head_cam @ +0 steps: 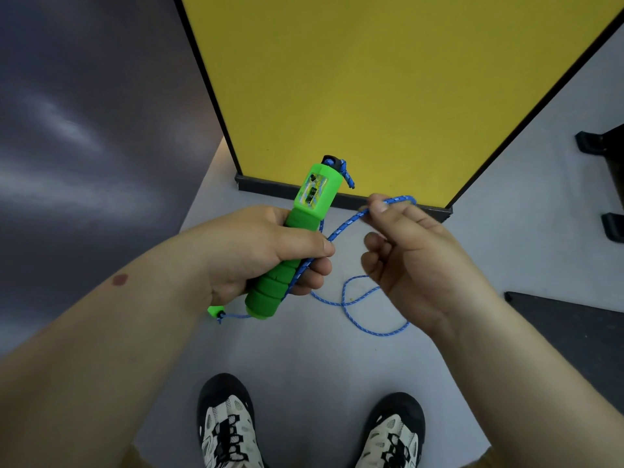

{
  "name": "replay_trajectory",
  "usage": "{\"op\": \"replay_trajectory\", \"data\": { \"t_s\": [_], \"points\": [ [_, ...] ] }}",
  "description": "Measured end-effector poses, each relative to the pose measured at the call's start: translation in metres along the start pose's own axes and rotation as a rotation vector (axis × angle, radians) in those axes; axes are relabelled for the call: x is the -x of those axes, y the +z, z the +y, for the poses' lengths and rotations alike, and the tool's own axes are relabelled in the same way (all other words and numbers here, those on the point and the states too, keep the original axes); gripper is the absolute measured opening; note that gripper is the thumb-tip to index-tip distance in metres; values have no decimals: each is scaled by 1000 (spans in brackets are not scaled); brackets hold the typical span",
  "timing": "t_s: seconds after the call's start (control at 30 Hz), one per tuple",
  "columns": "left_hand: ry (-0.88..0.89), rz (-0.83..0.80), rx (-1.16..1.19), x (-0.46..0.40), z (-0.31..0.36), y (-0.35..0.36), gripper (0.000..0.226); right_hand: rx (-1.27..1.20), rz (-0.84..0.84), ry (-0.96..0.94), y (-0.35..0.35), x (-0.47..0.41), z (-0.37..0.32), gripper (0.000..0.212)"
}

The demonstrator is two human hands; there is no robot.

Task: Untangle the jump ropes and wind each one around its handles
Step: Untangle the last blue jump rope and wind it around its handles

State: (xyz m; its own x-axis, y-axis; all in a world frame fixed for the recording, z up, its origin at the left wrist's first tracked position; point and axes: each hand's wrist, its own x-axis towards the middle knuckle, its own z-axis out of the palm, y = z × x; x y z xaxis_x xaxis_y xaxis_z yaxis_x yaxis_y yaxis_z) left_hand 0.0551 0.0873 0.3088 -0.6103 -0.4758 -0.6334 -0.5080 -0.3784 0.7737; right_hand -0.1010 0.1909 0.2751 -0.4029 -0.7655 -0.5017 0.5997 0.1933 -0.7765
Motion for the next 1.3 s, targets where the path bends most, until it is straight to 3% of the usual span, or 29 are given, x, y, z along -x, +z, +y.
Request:
{"op": "replay_trajectory", "data": {
  "t_s": [0.17, 0.4, 0.53, 0.8, 1.13, 1.3],
  "points": [
    [-2, 0, -3, 1, 1, 1, 7, 115, -157, 64, 8, 7, 10, 8],
    [-4, -4, -6, 1, 2, -2, 9, -21, 55, -59, -2, -3, -5, 2],
    [-4, -1, 1, 2, 2, -1, 9, -67, 103, -60, -4, -4, -8, 11],
    [-10, 4, 13, 3, 4, 1, 7, 111, -158, 22, 8, 8, 11, 10],
    [-13, -9, -13, 2, 2, 0, 9, -65, 112, -84, -6, -4, -10, 6],
    [0, 4, -8, 1, 3, 1, 7, 38, -86, -15, 6, 6, 5, 6]
  ]
}}
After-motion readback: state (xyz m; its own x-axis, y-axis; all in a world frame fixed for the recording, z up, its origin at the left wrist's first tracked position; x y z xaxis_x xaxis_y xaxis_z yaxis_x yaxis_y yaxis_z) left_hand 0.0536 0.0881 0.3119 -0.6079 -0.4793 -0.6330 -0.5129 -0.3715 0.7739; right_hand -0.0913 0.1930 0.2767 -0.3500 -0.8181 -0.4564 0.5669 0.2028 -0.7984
